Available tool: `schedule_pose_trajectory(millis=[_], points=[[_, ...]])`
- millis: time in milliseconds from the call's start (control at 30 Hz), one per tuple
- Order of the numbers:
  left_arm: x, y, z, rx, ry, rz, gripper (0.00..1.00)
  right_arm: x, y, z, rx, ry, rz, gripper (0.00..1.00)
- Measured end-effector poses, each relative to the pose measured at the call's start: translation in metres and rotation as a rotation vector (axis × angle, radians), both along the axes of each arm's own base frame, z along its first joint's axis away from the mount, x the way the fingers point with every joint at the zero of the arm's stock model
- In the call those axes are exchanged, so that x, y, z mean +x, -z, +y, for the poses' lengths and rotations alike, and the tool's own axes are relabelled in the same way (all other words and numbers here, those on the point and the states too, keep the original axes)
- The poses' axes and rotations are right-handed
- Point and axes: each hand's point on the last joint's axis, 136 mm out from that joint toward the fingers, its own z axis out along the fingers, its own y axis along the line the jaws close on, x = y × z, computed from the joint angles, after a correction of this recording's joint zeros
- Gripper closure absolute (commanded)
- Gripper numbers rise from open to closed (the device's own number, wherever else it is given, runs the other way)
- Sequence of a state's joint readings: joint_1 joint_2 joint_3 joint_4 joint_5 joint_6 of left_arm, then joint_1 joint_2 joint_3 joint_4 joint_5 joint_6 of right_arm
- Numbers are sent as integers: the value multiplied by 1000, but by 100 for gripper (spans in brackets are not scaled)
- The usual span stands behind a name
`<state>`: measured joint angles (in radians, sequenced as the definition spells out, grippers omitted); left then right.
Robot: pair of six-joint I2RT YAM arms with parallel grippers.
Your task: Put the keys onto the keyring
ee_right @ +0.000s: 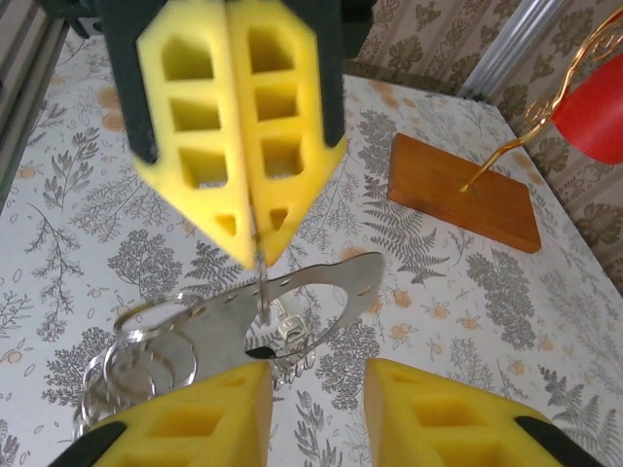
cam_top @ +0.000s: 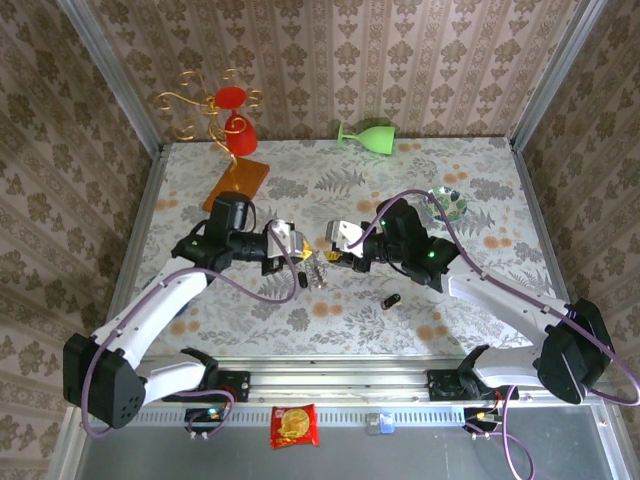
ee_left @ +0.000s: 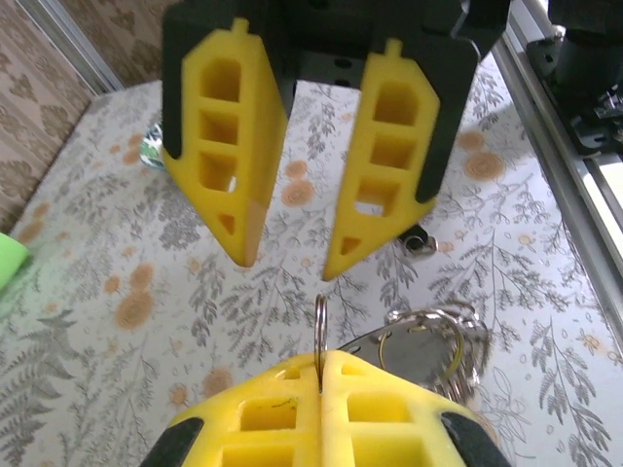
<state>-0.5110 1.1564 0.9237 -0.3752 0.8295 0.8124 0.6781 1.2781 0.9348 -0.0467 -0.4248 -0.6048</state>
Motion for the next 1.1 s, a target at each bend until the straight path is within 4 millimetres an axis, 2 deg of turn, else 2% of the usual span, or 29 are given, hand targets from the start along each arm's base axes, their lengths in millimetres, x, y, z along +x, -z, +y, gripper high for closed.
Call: schedule_pose_trajectory(millis=[433,700,800,900,967,1000,1067,1100], points=[[-1,13,-5,84,-21,44,100,-7,8,11,4,-41,28,74],[-1,10,-6,84,-26,54,100,-7,14,15,-5,-50,42,76],[-1,10,-6,85,-29,58,100,-6,18,16,-10,-50,52,83],[-1,11,-6,85,-32,60,100,-7,19,16,-6,-52,66,97],[0,11,-6,88,-36,58,100,-8,19,17,0,-54,80,100],[0,11,-6,89,-37,58,99,-9,19,17,1,-55,82,100],[1,11,-5,89,-42,59,84,-9,19,17,3,-58,84,100],[1,11,-6,88,-44,61,83,-9,19,18,5,-59,86,100]])
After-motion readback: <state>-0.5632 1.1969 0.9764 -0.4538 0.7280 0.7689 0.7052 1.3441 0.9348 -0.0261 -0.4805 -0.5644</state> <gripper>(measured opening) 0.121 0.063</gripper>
